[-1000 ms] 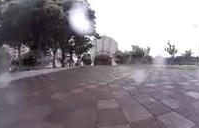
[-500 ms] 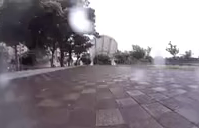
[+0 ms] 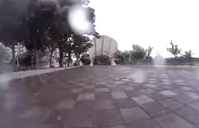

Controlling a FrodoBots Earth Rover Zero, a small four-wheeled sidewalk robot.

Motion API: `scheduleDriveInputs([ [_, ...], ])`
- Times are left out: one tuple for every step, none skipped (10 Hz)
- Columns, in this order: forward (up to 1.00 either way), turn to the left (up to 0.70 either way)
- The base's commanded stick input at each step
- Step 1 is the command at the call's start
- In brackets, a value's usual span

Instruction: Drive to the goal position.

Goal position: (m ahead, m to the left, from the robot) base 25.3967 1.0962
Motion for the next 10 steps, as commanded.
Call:
scheduleDriveInputs([
  [0.81, 0.0],
  [0.81, 0.0],
  [0.81, 0.0],
  [0.81, 0.0],
  [0.81, 0.0],
  [0.81, 0.0],
  [0.81, 0.0],
  [0.81, 0.0],
  [0.81, 0.0],
  [0.81, 0.0],
])
